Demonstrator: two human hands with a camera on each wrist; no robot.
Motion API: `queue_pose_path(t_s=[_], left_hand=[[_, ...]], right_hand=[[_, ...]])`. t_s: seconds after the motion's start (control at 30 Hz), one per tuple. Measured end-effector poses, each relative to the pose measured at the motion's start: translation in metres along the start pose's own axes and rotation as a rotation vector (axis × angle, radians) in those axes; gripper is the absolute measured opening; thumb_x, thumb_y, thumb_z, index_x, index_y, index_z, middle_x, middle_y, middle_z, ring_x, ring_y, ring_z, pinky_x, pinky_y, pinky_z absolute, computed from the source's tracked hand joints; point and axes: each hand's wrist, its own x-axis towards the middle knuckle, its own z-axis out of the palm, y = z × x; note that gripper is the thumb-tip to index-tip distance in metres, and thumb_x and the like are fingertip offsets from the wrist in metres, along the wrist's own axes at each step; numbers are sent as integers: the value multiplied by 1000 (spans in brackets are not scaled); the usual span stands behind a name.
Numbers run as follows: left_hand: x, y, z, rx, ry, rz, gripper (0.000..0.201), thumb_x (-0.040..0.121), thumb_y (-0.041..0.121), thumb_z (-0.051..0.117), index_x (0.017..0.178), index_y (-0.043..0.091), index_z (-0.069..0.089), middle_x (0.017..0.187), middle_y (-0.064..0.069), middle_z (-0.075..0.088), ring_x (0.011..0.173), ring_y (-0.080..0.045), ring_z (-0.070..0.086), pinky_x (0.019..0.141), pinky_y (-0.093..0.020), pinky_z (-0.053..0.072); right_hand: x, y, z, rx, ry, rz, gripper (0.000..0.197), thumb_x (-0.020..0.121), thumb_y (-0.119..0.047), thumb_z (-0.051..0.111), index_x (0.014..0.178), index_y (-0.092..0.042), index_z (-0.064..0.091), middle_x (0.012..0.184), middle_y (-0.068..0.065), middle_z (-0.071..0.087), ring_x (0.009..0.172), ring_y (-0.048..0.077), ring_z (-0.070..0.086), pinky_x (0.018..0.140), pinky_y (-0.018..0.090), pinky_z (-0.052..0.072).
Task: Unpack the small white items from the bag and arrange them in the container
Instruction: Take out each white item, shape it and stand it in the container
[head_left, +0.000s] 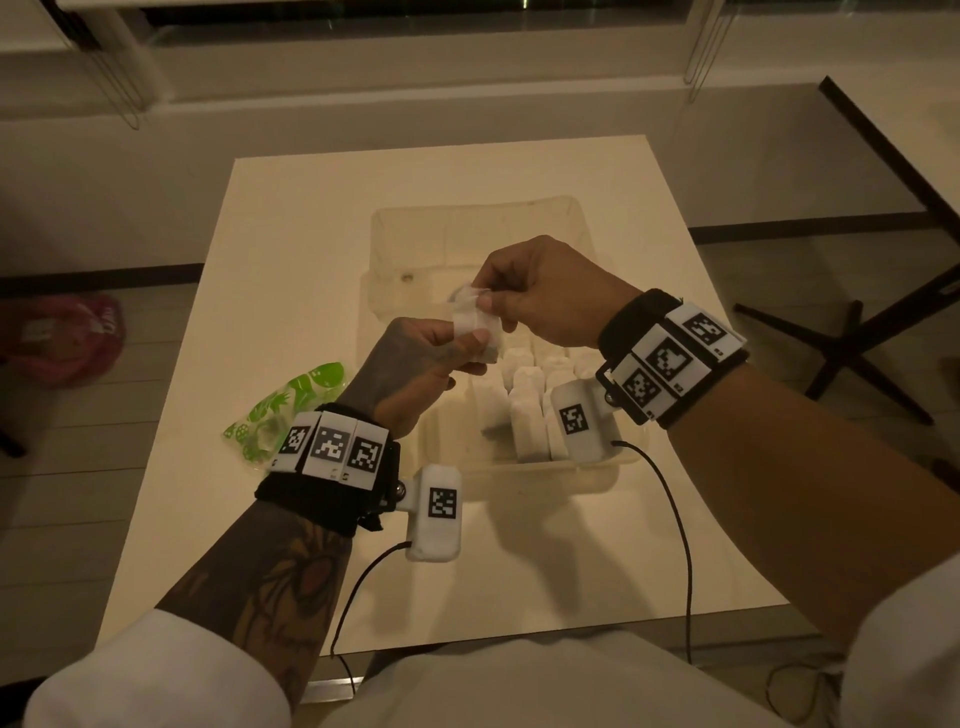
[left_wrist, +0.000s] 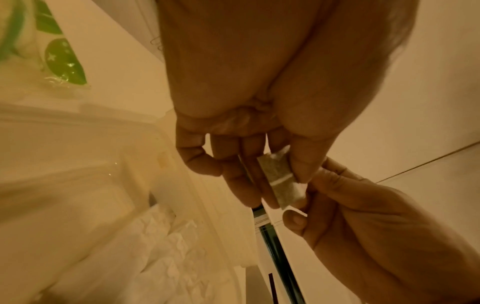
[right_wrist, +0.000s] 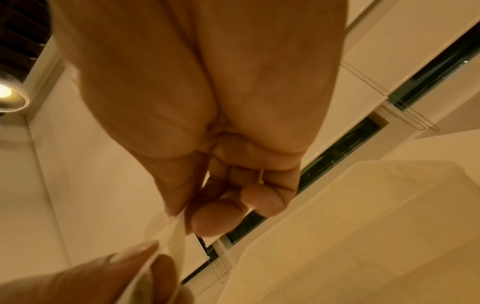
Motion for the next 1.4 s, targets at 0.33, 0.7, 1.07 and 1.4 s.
queue_pose_path(t_s=[0.33,0.7,1.07,1.4], left_hand=[[-5,1,4,-96,7,-10,24,92,29,61,100,8,72,94,-3,76,86,-14,71,72,-30,45],[-3,-4,14,-153,159,10,15,84,20,73,94,9,70,78,-6,74,70,-12,69,63,-26,50],[-9,-13,5,-163,66,-45,22,92,28,62,100,10,71,92,-3,76,81,-13,71,70,-28,48],[-12,-17,3,-255,194,-64,15,81,20,75,86,10,65,85,-12,75,71,-16,70,62,-29,47]], right_hand=[[5,-2,5,-40,4,7,13,97,-24,56,89,-19,66,73,-7,63,62,6,59,61,19,47],[9,-4,10,-76,69,29,14,98,-23,55,88,-19,64,69,-10,57,61,4,53,56,16,39],[4,-4,8,-67,-17,12,12,97,-23,57,90,-20,66,65,-12,59,55,0,53,56,13,41],[8,-4,12,-75,-22,17,9,94,-21,62,89,-18,69,65,-8,63,55,3,56,61,19,49]])
